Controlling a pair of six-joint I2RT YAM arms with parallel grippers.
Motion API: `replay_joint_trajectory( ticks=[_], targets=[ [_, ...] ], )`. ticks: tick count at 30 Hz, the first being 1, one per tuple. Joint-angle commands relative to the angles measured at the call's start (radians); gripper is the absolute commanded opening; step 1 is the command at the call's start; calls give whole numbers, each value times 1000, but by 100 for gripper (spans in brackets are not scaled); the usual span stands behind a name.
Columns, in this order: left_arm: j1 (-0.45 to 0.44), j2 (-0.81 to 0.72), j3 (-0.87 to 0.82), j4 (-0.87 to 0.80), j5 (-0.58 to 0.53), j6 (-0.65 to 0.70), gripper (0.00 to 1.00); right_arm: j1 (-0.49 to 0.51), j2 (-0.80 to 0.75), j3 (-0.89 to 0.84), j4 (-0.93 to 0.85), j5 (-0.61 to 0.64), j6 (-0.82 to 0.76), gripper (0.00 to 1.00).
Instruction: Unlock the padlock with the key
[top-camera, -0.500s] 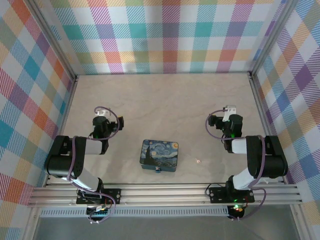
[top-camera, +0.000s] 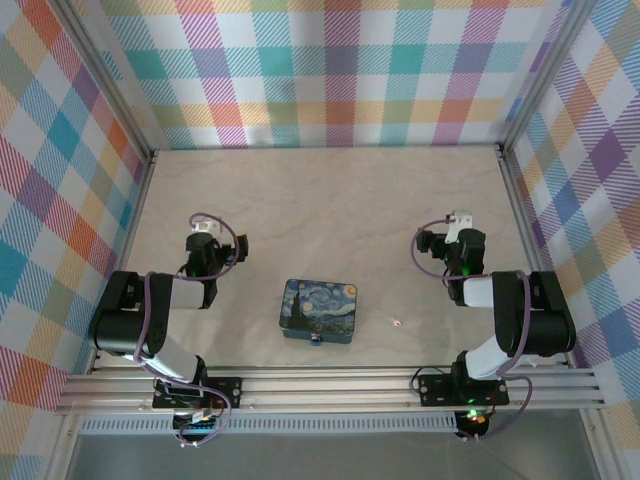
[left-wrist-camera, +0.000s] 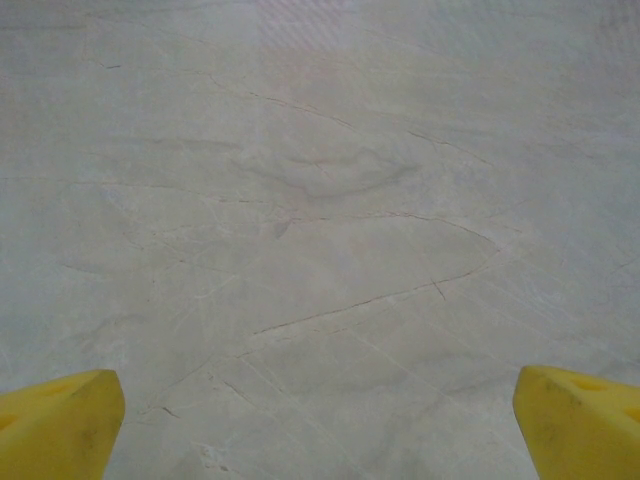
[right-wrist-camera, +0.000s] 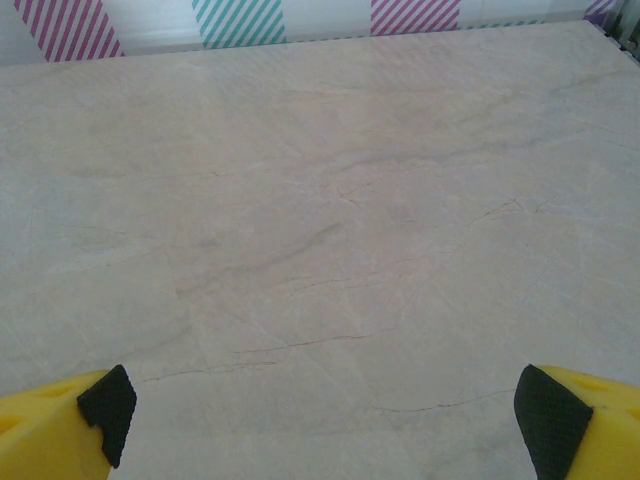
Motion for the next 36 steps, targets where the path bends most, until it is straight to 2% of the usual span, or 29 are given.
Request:
replay_joint_trajectory(
  ticks=[1,9,12,15,21,24,27,31,36],
  targets=[
    [12,4,24,0,26,3,100,7,-1,7,13,8,16,100],
    [21,0,18,7,41,-2,100,7,-5,2,23,14,19,100],
    [21,-32,18,-12,-8,-25,100,3,-60,6,-27,41,32,100],
    [21,-119,26,-93,-33,-31,99,4,-158,21,-152,101,61,100],
    [19,-299,41,-223,-85,-86,98,4,-339,91,-451,79,144,100],
    [18,-387,98,-371,-40,-168,100,5,-415,150,-643,63,246,100],
    [16,-445,155,-496,53,-252,100,6,-480,203,-813,13,335,100],
    [11,-523,208,-640,146,-325,100,10,-573,258,-996,-99,461,100],
    [-27,-587,276,-867,192,-388,100,47,-650,254,-1052,-237,546,100]
  ],
)
